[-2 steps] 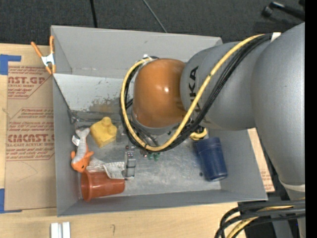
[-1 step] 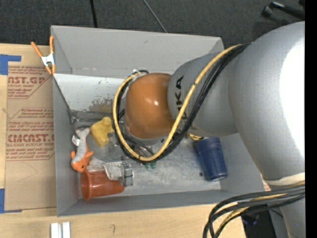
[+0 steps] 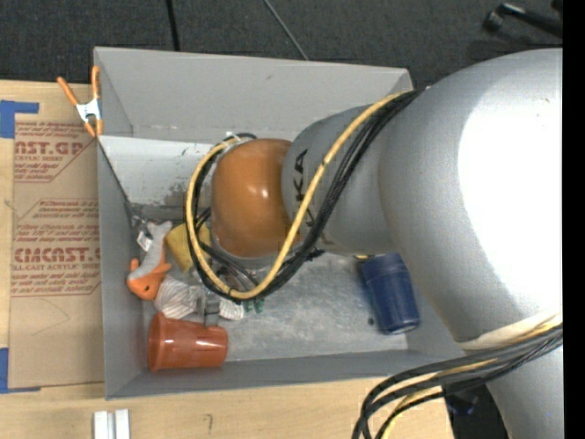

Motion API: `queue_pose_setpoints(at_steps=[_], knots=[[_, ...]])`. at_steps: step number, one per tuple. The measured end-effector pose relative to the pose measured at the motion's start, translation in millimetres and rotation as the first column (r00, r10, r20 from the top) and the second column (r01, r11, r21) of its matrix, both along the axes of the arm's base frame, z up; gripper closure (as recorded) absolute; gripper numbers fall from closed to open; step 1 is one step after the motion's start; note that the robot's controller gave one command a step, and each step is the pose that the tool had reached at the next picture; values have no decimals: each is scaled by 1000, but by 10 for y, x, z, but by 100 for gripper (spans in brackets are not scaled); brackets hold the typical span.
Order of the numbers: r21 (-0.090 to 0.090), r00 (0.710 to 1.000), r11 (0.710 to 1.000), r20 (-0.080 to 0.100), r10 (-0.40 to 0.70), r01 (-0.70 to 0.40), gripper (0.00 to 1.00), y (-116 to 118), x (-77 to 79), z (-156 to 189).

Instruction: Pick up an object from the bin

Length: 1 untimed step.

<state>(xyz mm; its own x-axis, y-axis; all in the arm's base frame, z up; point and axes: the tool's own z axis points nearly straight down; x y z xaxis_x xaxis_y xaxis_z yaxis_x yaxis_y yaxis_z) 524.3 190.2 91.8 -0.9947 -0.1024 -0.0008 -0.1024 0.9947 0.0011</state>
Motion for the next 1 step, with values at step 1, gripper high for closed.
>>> queue_pose_setpoints(at_steps=[1], knots=[[0,1000,1000,0,0,0,100,1,-1,0]])
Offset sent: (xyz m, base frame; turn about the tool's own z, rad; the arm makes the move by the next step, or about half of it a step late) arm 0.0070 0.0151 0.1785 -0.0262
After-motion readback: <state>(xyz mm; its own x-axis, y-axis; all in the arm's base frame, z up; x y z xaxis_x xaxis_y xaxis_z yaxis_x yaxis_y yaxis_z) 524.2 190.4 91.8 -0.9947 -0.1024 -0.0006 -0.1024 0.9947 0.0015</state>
